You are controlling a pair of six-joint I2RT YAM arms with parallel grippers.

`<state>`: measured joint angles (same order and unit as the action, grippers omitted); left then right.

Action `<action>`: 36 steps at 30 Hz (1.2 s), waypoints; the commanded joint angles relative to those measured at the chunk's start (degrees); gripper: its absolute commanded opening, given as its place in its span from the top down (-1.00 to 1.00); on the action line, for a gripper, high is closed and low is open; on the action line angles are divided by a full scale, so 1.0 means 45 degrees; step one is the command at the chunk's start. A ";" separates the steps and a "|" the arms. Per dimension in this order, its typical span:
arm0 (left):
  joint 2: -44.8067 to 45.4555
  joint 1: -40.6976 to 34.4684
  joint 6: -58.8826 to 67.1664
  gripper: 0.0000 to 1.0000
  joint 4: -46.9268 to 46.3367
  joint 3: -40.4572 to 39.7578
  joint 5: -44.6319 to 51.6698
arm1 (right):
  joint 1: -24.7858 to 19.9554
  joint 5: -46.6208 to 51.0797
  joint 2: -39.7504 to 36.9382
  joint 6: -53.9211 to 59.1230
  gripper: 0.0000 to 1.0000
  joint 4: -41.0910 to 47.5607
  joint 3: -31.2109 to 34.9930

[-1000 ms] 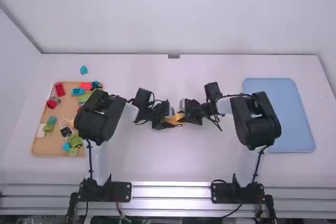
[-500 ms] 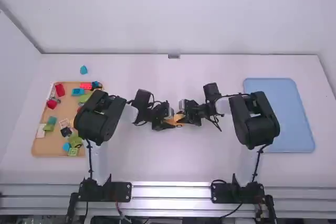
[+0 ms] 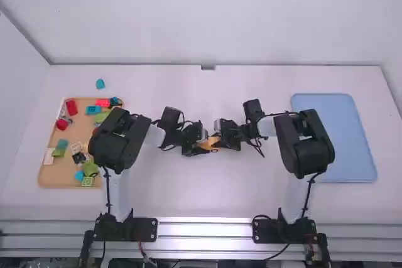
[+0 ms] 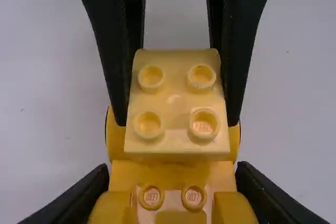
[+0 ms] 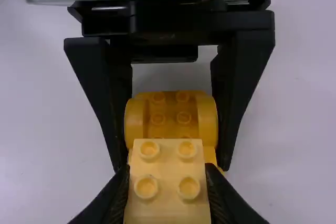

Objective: Assemble lego blocks to make yellow taxi

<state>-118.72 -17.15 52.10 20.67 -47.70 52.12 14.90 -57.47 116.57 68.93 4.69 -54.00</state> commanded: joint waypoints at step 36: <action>-0.0160 -0.0053 -0.0724 -0.19 -0.0146 0.0369 -0.0787 | 0.0355 0.1365 0.0243 -0.0991 0.47 0.0092 -0.0471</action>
<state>-118.72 -17.15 50.33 21.71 -47.62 51.37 16.99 -53.41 116.57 65.56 5.45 -56.36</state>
